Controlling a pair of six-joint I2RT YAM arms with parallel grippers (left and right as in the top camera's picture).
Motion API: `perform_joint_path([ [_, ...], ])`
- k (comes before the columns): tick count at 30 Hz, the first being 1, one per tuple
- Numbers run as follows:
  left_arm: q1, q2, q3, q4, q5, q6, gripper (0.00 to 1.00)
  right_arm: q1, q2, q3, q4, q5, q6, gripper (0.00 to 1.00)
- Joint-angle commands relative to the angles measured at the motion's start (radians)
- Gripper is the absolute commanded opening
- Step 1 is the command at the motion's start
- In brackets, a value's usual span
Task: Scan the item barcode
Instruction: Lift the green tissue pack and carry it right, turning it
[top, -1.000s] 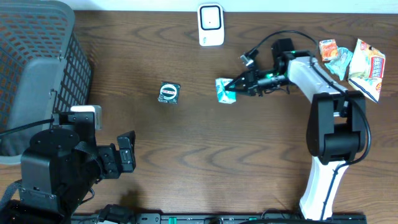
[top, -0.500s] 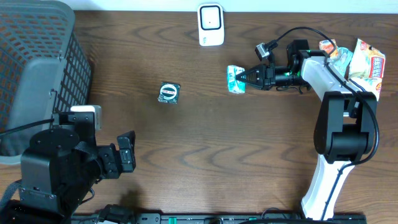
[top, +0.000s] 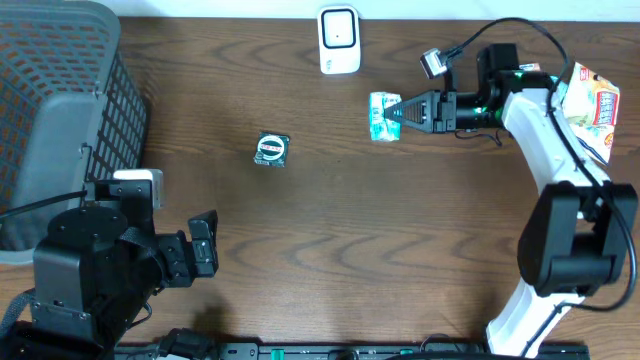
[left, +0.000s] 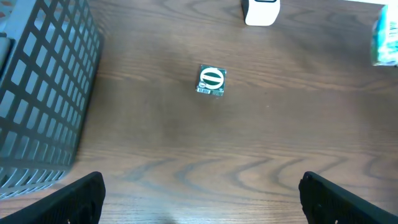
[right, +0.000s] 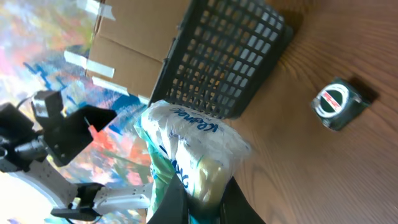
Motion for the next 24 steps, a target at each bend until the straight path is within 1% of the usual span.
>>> perform_joint_path([
  [1, 0.003, -0.001, 0.009, -0.001, -0.002, -0.012, 0.98, 0.019, -0.063, 0.002, -0.011, -0.035, -0.038, 0.01],
  [6, 0.003, -0.001, 0.009, -0.001, -0.002, -0.012, 0.98, 0.027, -0.086, 0.002, -0.02, -0.034, -0.043, 0.01],
  [24, 0.003, -0.001, 0.009, -0.001, -0.002, -0.012, 0.97, 0.068, -0.086, 0.002, -0.016, -0.023, -0.046, 0.01],
])
